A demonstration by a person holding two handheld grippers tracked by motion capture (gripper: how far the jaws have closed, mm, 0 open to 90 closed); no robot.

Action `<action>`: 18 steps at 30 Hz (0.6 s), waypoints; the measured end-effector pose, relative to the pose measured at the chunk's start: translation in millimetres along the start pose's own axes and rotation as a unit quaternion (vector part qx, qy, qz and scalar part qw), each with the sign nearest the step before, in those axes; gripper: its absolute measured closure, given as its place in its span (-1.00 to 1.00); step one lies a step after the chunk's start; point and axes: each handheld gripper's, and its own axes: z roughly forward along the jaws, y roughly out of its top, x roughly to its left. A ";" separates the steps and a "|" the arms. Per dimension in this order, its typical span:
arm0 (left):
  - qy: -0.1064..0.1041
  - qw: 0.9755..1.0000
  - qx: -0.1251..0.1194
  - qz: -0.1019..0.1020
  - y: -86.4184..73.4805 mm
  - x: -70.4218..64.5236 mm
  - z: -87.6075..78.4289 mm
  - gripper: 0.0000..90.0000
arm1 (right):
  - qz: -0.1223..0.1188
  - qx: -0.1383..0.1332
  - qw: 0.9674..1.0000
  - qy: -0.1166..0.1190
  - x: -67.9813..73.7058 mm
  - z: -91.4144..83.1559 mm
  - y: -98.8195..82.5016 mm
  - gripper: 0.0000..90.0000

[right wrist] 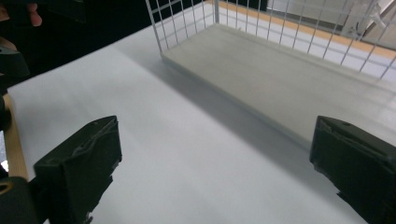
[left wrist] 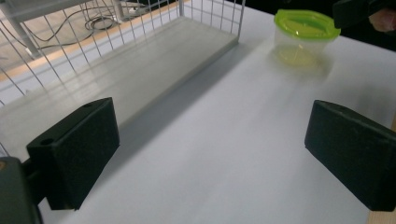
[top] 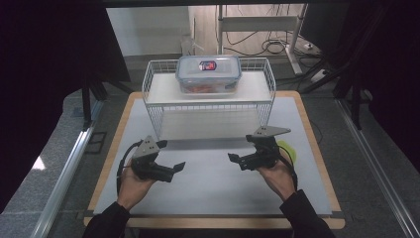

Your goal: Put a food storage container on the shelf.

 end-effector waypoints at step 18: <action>-0.008 0.999 0.050 -0.015 -62.6 -8.8 8.0 -0.99 | -0.022 0.034 0.999 -0.006 21.9 -1.2 -52.2 -0.91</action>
